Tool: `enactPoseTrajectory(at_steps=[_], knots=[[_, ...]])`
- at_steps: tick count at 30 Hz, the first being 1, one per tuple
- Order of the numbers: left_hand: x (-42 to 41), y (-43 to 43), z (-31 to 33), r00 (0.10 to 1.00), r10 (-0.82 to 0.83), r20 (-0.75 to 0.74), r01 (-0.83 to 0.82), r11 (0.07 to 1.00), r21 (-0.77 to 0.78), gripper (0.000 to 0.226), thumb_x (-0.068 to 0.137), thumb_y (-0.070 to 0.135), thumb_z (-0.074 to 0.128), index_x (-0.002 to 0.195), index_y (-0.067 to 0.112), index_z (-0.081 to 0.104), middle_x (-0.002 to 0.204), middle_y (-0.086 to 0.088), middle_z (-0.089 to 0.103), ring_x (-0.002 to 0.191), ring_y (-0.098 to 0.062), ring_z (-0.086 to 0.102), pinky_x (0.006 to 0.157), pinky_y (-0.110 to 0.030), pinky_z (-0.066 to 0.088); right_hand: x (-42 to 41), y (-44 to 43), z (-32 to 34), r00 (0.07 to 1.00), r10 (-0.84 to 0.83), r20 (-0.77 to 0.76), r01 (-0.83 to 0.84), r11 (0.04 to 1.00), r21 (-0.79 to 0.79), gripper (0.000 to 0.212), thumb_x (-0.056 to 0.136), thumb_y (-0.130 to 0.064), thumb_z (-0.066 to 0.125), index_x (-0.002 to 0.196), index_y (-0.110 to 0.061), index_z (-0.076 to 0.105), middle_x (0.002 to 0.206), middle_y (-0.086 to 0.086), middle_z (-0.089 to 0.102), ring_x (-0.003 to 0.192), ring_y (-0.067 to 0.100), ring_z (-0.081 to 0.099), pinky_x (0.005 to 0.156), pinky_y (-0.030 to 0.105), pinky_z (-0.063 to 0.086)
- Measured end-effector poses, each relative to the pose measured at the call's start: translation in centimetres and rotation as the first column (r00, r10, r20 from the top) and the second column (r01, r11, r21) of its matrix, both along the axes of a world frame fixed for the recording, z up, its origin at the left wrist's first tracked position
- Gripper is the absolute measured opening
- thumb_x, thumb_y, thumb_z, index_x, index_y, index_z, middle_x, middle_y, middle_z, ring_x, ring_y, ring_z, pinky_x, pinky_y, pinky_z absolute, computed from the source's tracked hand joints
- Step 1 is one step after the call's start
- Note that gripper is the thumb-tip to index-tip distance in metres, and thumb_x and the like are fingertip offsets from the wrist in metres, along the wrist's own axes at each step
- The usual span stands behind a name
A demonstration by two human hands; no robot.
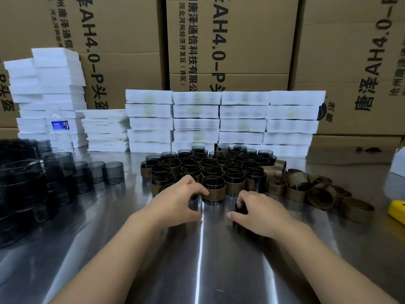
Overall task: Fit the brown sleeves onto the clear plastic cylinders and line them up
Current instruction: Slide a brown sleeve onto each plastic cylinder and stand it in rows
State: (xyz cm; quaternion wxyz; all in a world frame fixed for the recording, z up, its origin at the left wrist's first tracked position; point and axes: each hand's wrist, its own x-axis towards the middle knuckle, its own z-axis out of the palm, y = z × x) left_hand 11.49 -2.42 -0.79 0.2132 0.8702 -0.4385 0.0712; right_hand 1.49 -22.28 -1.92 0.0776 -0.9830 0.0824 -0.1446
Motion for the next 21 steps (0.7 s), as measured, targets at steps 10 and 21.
enactPoseTrajectory(at_steps=[10,21], knots=[[0.9,-0.1,-0.9,0.996,0.025,0.081,-0.02,0.998,-0.056,0.061,0.077,0.025,0.078,0.131,0.034,0.051,0.115,0.017,0.027,0.106,-0.004,0.024,0.092,-0.017,0.027,0.2,0.3,-0.4,0.999,0.051,-0.016,-0.05,0.996,0.076,0.022,0.083,-0.049,0.054,0.091,-0.029,0.049,0.099,-0.01,0.049,0.09,0.013,0.049,0.069,0.03,0.036],[0.8,-0.1,-1.1,0.984,0.116,0.135,-0.111,0.993,-0.045,0.072,0.074,0.036,0.076,0.137,0.038,0.043,0.12,0.017,0.034,0.105,-0.004,0.02,0.092,-0.021,0.021,0.2,0.7,-0.4,0.994,0.096,-0.043,-0.091,0.991,0.102,0.018,0.083,-0.043,0.05,0.095,-0.029,0.051,0.109,-0.009,0.049,0.1,0.014,0.048,0.082,0.031,0.041]])
